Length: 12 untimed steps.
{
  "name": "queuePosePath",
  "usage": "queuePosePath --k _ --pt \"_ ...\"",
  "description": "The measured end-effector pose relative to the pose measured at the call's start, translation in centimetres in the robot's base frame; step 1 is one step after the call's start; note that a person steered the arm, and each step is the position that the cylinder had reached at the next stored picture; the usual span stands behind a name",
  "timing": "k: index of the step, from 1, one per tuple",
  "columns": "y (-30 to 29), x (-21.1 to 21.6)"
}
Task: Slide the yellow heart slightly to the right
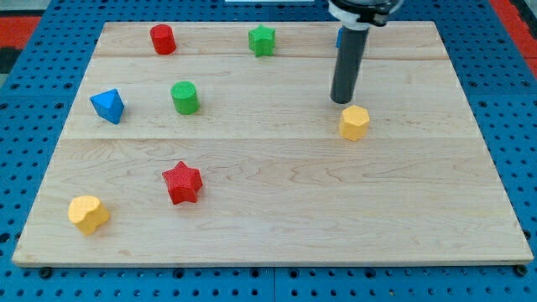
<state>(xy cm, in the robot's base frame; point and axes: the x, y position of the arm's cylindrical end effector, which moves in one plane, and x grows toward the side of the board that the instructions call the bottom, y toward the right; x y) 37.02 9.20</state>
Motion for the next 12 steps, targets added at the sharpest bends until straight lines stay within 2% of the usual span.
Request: queuePosePath --k 2,6,7,8,9,12 --pt "-4.4 0.0" --pt "-8.4 0.8" --pt "-10.5 2.9" --pt "-11.6 7.5" --pt "-18.5 8.0" --pt "-38.6 15.7"
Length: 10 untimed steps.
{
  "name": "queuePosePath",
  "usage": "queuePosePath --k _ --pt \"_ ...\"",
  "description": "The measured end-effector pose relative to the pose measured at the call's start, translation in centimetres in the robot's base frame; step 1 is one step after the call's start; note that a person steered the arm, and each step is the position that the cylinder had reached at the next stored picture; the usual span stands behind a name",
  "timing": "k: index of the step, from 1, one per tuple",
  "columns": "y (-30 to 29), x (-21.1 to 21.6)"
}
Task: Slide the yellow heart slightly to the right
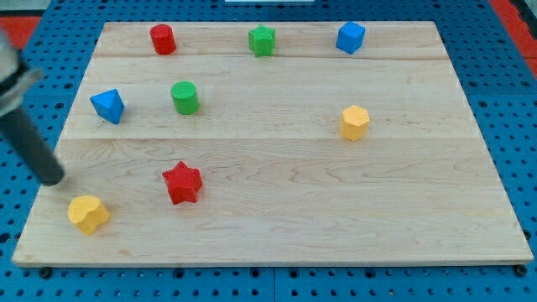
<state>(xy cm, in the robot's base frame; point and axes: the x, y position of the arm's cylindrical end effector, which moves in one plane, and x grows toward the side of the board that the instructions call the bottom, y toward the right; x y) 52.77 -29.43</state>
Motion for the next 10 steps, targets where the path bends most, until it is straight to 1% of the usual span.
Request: queuePosePath --k 1,2,3,4,5,8,10 --pt "2.3 2.7" --pt "4.4 3.1" --pt "4.9 4.0" --pt "5.1 5.9" --pt "5.9 6.0" --pt "5.4 5.2" --pt "5.4 3.2"
